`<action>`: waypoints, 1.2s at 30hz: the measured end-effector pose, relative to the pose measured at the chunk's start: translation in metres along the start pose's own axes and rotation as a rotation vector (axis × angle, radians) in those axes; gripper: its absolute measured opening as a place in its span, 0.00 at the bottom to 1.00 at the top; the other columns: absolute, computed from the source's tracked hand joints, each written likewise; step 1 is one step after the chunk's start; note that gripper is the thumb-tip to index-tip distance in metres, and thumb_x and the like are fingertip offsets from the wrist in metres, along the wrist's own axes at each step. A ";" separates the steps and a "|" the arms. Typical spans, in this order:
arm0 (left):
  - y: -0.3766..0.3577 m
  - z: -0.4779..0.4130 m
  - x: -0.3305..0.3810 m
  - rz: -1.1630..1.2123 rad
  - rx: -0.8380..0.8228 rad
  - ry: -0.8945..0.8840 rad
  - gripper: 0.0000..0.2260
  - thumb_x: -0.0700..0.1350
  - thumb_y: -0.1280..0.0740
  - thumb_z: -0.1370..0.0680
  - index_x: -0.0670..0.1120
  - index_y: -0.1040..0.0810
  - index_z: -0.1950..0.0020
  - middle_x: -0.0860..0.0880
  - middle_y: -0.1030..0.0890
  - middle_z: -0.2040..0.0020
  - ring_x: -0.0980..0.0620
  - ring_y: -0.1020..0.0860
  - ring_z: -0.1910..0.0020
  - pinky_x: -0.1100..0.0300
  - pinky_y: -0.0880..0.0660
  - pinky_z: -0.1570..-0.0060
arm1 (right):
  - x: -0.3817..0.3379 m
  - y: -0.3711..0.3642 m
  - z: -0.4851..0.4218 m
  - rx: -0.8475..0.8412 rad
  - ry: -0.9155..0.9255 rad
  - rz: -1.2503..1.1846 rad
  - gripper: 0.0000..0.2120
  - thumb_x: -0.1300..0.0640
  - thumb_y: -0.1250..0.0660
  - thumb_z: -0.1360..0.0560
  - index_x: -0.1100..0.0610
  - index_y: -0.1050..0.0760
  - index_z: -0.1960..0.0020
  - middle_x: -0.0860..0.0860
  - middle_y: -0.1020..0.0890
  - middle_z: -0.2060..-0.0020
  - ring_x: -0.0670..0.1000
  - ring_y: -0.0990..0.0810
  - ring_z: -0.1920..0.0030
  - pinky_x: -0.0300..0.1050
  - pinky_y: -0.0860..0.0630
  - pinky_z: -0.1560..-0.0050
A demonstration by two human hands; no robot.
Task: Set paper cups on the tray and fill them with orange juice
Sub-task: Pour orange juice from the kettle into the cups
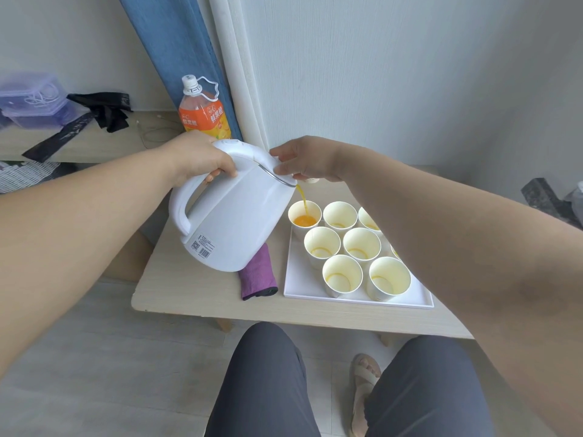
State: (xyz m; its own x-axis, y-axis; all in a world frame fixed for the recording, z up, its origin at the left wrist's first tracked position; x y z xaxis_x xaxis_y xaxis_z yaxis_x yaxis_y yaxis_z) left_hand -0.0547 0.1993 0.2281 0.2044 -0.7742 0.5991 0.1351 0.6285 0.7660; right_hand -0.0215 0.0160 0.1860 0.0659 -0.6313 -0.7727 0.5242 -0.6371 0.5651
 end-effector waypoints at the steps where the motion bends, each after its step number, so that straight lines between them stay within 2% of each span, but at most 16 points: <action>1: 0.000 0.000 0.000 -0.004 -0.002 0.002 0.14 0.37 0.28 0.33 0.44 0.32 0.73 0.48 0.30 0.78 0.48 0.33 0.75 0.60 0.34 0.67 | 0.000 0.000 0.000 0.000 0.001 0.000 0.26 0.56 0.32 0.24 0.54 0.33 0.27 0.52 0.28 0.32 0.55 0.24 0.38 0.49 0.28 0.34; 7: 0.002 0.002 0.000 -0.015 0.006 0.001 0.15 0.38 0.27 0.34 0.44 0.32 0.73 0.46 0.29 0.75 0.48 0.32 0.73 0.59 0.33 0.66 | -0.002 -0.001 0.000 0.007 0.009 0.015 0.26 0.55 0.32 0.24 0.54 0.33 0.27 0.52 0.27 0.33 0.55 0.23 0.38 0.47 0.27 0.35; 15: 0.002 0.001 -0.001 -0.003 -0.001 0.022 0.15 0.36 0.29 0.33 0.43 0.33 0.73 0.48 0.31 0.80 0.49 0.34 0.76 0.60 0.34 0.69 | -0.003 -0.001 0.000 0.000 0.015 0.011 0.26 0.55 0.33 0.23 0.55 0.34 0.27 0.52 0.27 0.33 0.55 0.23 0.39 0.41 0.26 0.43; 21: 0.002 -0.001 -0.003 -0.009 0.004 0.031 0.15 0.37 0.28 0.34 0.43 0.32 0.74 0.48 0.31 0.80 0.49 0.34 0.76 0.59 0.34 0.66 | 0.000 -0.002 -0.004 -0.002 0.008 -0.012 0.26 0.56 0.32 0.24 0.55 0.33 0.28 0.53 0.27 0.33 0.55 0.24 0.38 0.44 0.26 0.38; 25: 0.002 -0.001 -0.004 -0.015 0.005 0.031 0.14 0.38 0.28 0.35 0.44 0.32 0.75 0.46 0.30 0.79 0.48 0.34 0.75 0.58 0.33 0.62 | 0.002 -0.003 -0.007 0.000 0.005 -0.026 0.26 0.55 0.31 0.24 0.55 0.33 0.28 0.53 0.27 0.34 0.55 0.24 0.38 0.43 0.26 0.40; 36: 0.006 0.000 -0.001 -0.016 0.009 0.045 0.13 0.36 0.28 0.35 0.43 0.32 0.74 0.46 0.30 0.78 0.48 0.34 0.76 0.58 0.33 0.65 | -0.001 -0.003 -0.007 0.011 0.016 -0.015 0.27 0.54 0.31 0.25 0.55 0.32 0.28 0.53 0.26 0.34 0.55 0.23 0.39 0.46 0.26 0.36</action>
State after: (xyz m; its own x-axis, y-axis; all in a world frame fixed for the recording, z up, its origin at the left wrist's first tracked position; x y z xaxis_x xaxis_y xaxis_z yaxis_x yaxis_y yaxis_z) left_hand -0.0547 0.2038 0.2318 0.2454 -0.7796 0.5762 0.1304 0.6155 0.7773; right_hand -0.0172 0.0209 0.1830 0.0717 -0.6144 -0.7857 0.5157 -0.6515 0.5565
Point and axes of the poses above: each hand's wrist, its own z-axis away from the middle knuckle, its own y-axis out of the back of the hand, x = y × z, the point moved 4 cm from there along -z, towards the middle knuckle
